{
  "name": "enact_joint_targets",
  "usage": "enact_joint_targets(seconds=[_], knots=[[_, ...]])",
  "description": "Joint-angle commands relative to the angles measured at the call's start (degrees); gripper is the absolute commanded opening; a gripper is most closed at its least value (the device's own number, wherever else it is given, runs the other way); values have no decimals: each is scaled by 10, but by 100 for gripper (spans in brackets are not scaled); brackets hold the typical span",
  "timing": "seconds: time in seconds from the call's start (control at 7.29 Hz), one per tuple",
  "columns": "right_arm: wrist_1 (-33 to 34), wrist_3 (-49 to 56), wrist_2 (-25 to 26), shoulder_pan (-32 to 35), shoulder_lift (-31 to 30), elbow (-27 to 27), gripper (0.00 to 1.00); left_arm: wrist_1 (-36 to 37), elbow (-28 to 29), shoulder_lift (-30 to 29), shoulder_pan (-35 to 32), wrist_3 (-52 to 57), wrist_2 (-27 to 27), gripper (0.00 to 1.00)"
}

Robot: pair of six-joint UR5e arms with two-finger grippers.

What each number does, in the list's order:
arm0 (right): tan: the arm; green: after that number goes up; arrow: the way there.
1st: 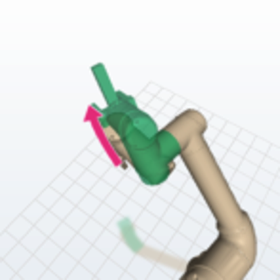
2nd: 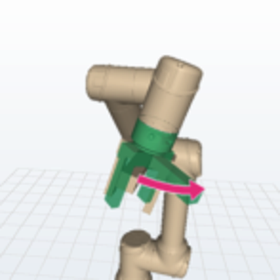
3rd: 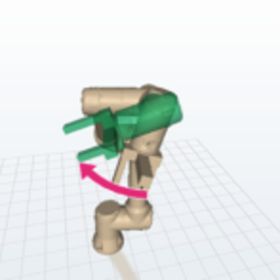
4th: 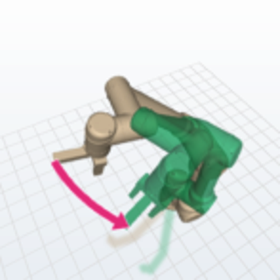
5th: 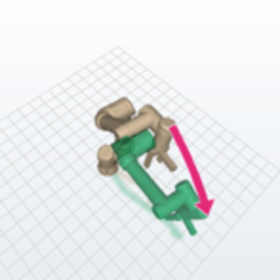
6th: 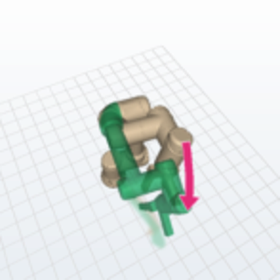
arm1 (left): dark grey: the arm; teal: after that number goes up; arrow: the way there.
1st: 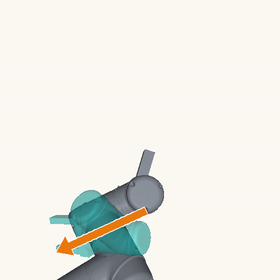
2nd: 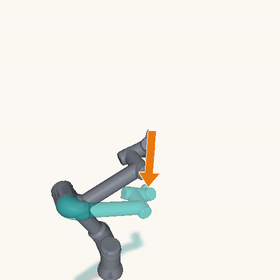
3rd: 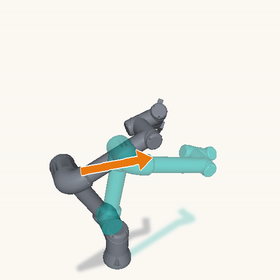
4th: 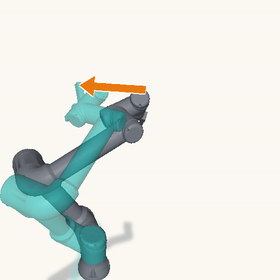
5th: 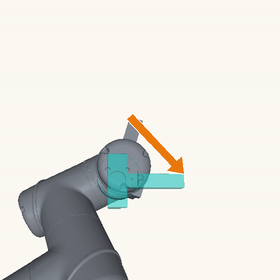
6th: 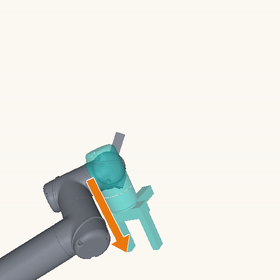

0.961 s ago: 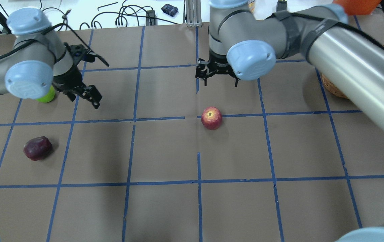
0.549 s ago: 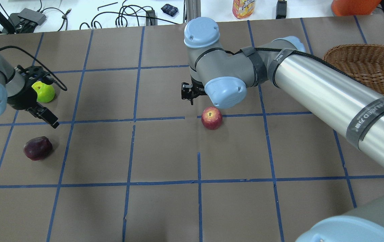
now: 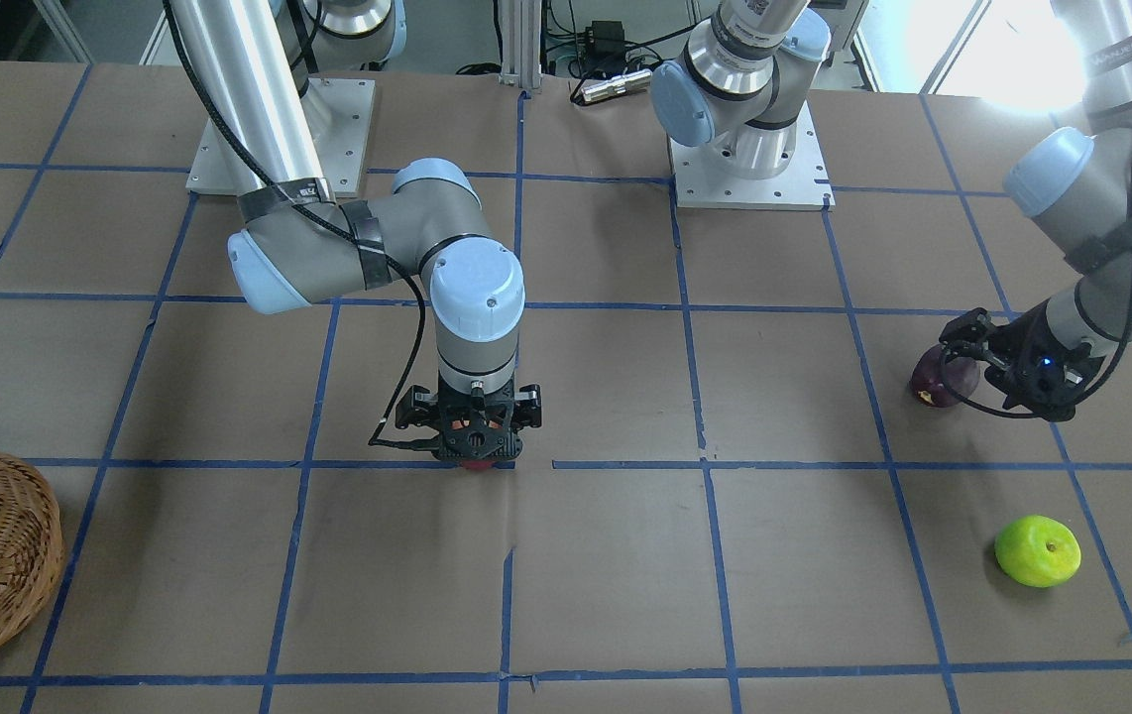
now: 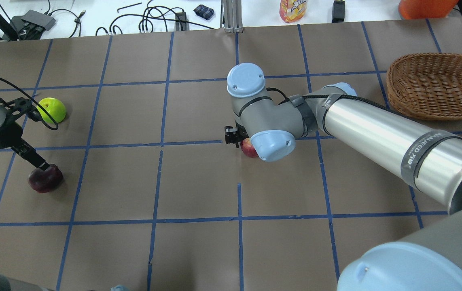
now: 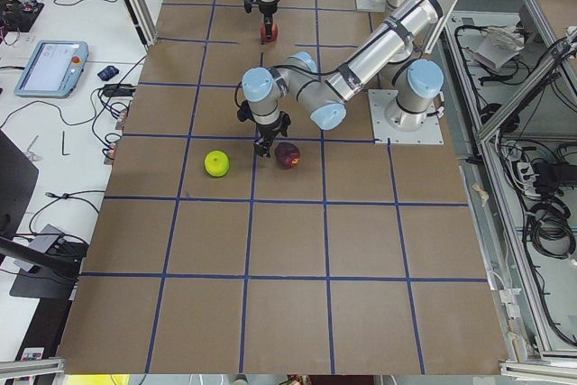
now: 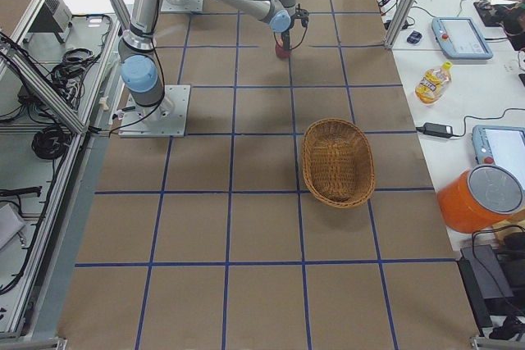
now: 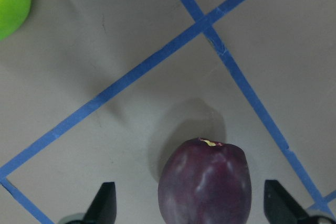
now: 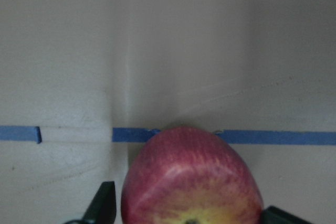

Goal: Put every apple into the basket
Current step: 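Grasp the purple apple with left gripper while right gripper grasps red apple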

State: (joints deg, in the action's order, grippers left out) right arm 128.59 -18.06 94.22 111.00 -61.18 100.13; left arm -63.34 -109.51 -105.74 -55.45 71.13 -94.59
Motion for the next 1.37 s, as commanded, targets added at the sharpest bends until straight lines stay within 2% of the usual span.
enact_joint_targets(seconds=[0.0,0.14,0.27,0.41,0.55,0.69,0.82,0.96,1.1,1.24], knots=[[3,5,9,0,-1,5,95,3,-20,-16,2,5,-8,100],[3,7,8,-3,0,4,100,3,-19,-25,2,2,-10,100],[3,13,0,-14,-3,4,100,4,-16,-33,2,2,-61,100],[3,10,1,-12,-3,5,100,5,-16,-35,3,3,-65,98],[3,7,0,-12,-3,9,99,24,-18,-38,3,3,-65,66],[4,7,0,-12,-3,9,69,34,-19,-38,3,1,-61,30],[3,7,-1,-12,-3,8,43,27,-13,-35,2,-4,-49,19],[3,6,-18,-20,-9,-4,35,18,3,-18,-10,-19,-24,19],[-8,10,-30,-38,-35,-16,35,-33,48,-8,-39,-87,-10,19],[-44,19,-32,-91,-68,-34,36,-66,92,-4,-95,-150,3,19]])
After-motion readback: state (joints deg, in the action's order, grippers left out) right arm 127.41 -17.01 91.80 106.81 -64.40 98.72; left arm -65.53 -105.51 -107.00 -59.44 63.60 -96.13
